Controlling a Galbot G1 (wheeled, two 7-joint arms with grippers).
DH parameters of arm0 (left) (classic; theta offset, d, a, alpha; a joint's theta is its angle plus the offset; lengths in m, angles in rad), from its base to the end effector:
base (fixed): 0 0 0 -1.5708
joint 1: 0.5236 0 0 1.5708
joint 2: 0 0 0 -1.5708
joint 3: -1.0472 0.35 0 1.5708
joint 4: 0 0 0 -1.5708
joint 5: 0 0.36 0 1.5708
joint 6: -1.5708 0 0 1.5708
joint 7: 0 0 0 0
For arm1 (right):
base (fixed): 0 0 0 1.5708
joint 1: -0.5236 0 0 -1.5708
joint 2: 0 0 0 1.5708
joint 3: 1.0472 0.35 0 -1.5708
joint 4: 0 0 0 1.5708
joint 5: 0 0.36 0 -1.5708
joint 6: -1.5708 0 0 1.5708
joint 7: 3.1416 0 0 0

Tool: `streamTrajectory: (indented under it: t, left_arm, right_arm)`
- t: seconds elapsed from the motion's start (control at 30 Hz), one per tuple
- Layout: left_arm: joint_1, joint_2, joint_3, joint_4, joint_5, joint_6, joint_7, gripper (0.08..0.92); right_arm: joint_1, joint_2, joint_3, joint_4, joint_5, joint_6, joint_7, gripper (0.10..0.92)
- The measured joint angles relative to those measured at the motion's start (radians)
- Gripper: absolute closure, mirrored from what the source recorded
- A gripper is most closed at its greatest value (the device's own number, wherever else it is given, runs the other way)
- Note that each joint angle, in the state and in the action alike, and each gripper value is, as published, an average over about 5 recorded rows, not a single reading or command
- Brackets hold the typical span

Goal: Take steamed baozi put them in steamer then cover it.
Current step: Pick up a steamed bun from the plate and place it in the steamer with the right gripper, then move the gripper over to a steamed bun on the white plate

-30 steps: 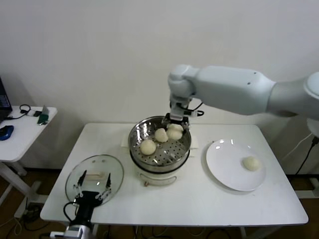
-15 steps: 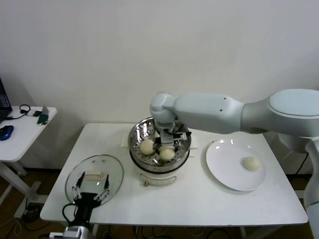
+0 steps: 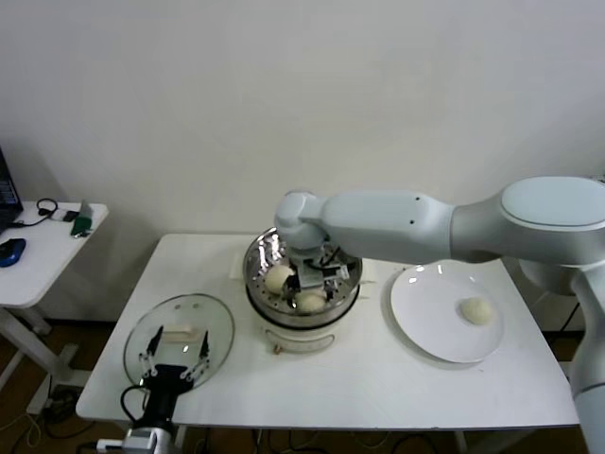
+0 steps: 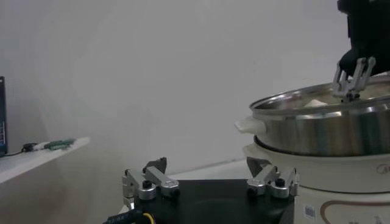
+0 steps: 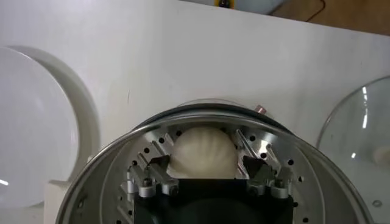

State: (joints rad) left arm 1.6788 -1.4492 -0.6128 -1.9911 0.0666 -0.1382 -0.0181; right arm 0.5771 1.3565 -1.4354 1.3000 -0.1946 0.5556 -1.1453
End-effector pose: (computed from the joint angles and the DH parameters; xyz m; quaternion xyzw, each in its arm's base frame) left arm 0.1473 0.0537 -0.3531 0.0061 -0.9936 -0.1082 0.0332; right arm 0.5107 0.2188 -0.1041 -0.6694 -0.0585 -0.7403 0.0234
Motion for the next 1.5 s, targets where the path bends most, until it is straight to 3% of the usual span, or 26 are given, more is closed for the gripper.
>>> streamTrajectory:
  t: [0.5, 1.03, 1.5]
  left_arm:
    - [-0.004, 0.0, 0.007, -0.01, 0.006, 0.003, -0.001, 0.177]
    - [-0.007, 0.008, 0.014, -0.025, 0.013, 0.01, -0.001, 0.177]
    - [0.013, 0.005, -0.003, -0.028, 0.022, 0.009, -0.001, 0.177]
  right_arm:
    - [0.082, -0.104, 0.016, -0.017, 0.058, -0.048, 0.01, 0.203]
    - [0.116, -0.437, -0.047, -0.144, 0.342, -0.379, 0.056, 0.203]
    - [-0.159, -0.651, 0.092, -0.273, 0.302, -0.525, 0.083, 0.203]
